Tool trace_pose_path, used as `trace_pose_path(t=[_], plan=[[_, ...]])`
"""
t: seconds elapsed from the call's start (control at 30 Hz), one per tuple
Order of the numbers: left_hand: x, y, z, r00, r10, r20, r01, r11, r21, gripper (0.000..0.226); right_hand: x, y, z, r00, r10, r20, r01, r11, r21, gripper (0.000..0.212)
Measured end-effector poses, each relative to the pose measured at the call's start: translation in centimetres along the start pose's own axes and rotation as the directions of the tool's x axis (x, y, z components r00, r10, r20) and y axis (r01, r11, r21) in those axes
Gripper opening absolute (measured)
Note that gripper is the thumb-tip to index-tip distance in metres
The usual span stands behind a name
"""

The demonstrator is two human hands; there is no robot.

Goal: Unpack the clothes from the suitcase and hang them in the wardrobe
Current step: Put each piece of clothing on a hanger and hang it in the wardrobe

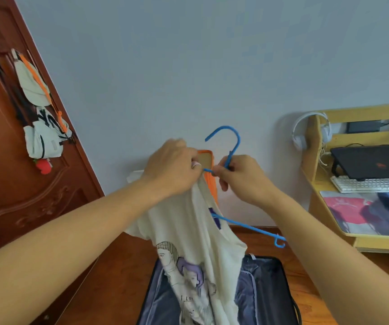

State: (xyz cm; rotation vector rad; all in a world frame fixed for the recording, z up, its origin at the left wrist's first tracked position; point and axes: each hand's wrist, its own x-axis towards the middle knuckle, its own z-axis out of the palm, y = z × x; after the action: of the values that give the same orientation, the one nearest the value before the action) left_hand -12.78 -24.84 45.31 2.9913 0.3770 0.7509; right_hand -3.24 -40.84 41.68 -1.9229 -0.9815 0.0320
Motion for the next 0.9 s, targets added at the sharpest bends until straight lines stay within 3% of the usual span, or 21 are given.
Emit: trace_pose_path(t=[0.07, 0.13, 0.2, 0.23, 0.27, 0.3, 0.33, 0.37, 0.4, 0.43, 0.47, 0.5, 0.57, 0.63, 0.73, 0.83, 0.9], plan=[[0.4, -0.1, -0.9, 0.984, 0.172, 0.039, -0.166, 0.980, -0.110, 0.034, 0.3, 0.0, -2.1, 0.999, -0.031, -0.036, 0.034, 0.995, 0.096, 0.030], [1.0, -0.3, -1.6, 0.960, 0.232, 0.158, -0.199, 0.959, -0.200, 0.023, 0.9, -0.1, -3.7, 0.997, -0.050, -0.053, 0.058, 0.988, 0.142, 0.026], [1.8, -0.5, -1.6, 0.959, 0.227, 0.168, -0.205, 0.969, -0.139, 0.033, 1.3, 0.2, -3.8, 0.977, -0.110, -0.182, 0.113, 0.994, 0.010, 0.024], [2.1, -0.6, -1.7, 0.966, 0.217, 0.138, -0.205, 0.974, -0.099, 0.037, 1.1, 0.6, -3.1, 0.919, -0.187, -0.348, 0.148, 0.979, -0.138, 0.022], [2.3, -0.7, -2.0, 0.973, 0.212, 0.094, -0.205, 0.976, -0.077, 0.039, 0.2, 1.0, -2.1, 0.804, -0.294, -0.517, 0.184, 0.949, -0.255, 0.020], [2.6, -1.2, -2.1, 0.979, 0.197, 0.059, -0.192, 0.978, -0.084, 0.040, -1.1, 1.7, -0.4, 0.715, -0.375, -0.590, 0.241, 0.924, -0.296, 0.018], [2.7, -1.7, -2.4, 0.983, 0.182, 0.022, -0.178, 0.977, -0.121, 0.041, -2.7, 2.8, 1.8, 0.722, -0.397, -0.566, 0.290, 0.917, -0.273, 0.019], [2.8, -2.3, -2.7, 0.986, 0.165, -0.017, -0.166, 0.974, -0.153, 0.043, -4.0, 4.2, 3.9, 0.821, -0.370, -0.435, 0.304, 0.928, -0.216, 0.021], [2.8, -3.0, -3.1, 0.987, 0.153, -0.054, -0.160, 0.971, -0.176, 0.043, -4.7, 5.9, 6.0, 0.929, -0.286, -0.235, 0.250, 0.953, -0.171, 0.027], [2.6, -3.7, -3.4, 0.987, 0.140, -0.073, -0.152, 0.969, -0.193, 0.042, -5.0, 7.9, 7.7, 0.983, -0.180, -0.028, 0.172, 0.969, -0.179, 0.031], [2.2, -4.5, -3.7, 0.987, 0.135, -0.084, -0.149, 0.968, -0.200, 0.040, -4.9, 10.0, 8.7, 0.986, -0.114, 0.119, 0.140, 0.961, -0.237, 0.029], [1.8, -5.5, -4.0, 0.988, 0.126, -0.087, -0.140, 0.973, -0.185, 0.037, -4.6, 11.6, 8.7, 0.977, -0.129, 0.169, 0.178, 0.933, -0.314, 0.022], [0.4, -8.5, -4.5, 0.993, 0.100, -0.057, -0.106, 0.985, -0.134, 0.032, -3.9, 14.2, 7.2, 0.944, -0.316, 0.089, 0.318, 0.810, -0.492, 0.015], [-1.8, -12.3, -5.2, 0.996, 0.083, -0.028, -0.085, 0.994, -0.066, 0.033, -3.9, 15.6, 4.0, 0.905, -0.411, 0.112, 0.388, 0.687, -0.614, 0.036], [-5.5, -16.0, -5.3, 0.954, 0.290, -0.081, -0.274, 0.947, 0.167, 0.047, -3.6, 15.8, -0.8, 0.851, -0.462, 0.248, 0.509, 0.612, -0.606, 0.064], [-7.2, -16.9, -3.6, 0.907, 0.421, -0.027, -0.386, 0.855, 0.346, 0.040, -1.4, 12.0, -3.6, 0.775, -0.601, 0.198, 0.572, 0.531, -0.625, 0.041], [-7.0, -15.6, -2.9, 0.935, 0.342, -0.095, -0.297, 0.901, 0.317, 0.051, 0.4, 8.0, -3.2, 0.749, -0.660, 0.061, 0.585, 0.615, -0.528, 0.027]])
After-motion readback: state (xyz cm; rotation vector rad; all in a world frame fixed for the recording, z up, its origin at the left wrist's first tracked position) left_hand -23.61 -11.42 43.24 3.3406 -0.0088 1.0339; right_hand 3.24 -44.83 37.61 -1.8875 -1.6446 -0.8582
